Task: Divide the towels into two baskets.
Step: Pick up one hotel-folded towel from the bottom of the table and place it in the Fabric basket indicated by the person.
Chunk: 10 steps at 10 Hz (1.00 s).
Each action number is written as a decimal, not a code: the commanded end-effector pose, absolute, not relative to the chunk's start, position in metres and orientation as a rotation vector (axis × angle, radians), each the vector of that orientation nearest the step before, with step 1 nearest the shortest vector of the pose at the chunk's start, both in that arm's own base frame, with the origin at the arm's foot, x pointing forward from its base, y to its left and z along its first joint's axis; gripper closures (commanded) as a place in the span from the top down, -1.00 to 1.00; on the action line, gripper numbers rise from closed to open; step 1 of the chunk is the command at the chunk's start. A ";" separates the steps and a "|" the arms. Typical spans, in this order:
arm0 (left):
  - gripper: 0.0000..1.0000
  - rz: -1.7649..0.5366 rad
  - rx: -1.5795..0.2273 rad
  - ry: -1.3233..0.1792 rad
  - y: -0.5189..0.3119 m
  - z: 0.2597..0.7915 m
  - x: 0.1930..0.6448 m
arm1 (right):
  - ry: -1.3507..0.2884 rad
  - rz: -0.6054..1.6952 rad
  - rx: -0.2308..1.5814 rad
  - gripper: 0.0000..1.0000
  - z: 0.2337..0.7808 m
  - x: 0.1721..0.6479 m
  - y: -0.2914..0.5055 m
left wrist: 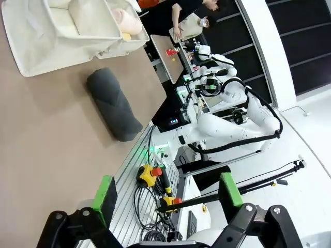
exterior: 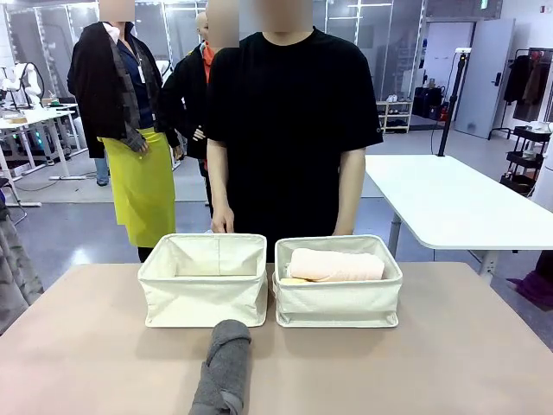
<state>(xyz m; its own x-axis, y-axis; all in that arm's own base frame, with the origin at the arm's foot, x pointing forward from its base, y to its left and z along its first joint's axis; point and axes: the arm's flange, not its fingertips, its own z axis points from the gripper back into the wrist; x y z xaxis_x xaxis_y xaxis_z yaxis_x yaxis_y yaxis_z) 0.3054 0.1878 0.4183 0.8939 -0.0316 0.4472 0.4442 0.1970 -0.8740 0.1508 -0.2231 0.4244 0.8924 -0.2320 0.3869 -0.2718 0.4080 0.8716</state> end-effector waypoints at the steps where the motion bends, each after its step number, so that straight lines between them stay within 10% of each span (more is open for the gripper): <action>1: 1.00 -0.339 -1.328 -0.367 0.189 0.425 0.300 | -0.508 0.036 1.166 1.00 0.427 0.150 -0.223; 10: 1.00 -0.339 -1.328 -0.367 0.189 0.425 0.300 | -0.508 0.036 1.166 1.00 0.427 0.150 -0.223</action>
